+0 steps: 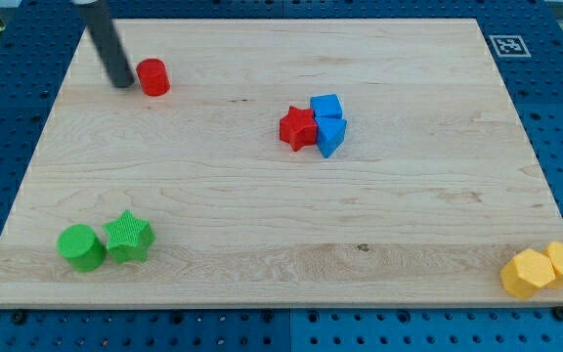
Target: Place the red circle to the top center of the board
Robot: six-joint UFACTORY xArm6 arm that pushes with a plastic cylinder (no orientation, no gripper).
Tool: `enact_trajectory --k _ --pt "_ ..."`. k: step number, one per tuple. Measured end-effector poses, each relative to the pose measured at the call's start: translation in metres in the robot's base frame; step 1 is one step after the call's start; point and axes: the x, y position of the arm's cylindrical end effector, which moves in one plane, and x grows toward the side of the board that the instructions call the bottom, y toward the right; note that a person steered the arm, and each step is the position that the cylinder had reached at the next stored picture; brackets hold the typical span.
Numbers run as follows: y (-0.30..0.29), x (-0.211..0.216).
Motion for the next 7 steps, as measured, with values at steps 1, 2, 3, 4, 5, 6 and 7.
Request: enact_trajectory --k 1,2,3,4,5,6,7 --pt "0.053 -0.004" --pt "0.036 0.015" --pt "0.027 0.058" --pt "0.068 0.05" --pt "0.12 0.001" --pt "0.146 -0.017" --pt "0.147 -0.017"
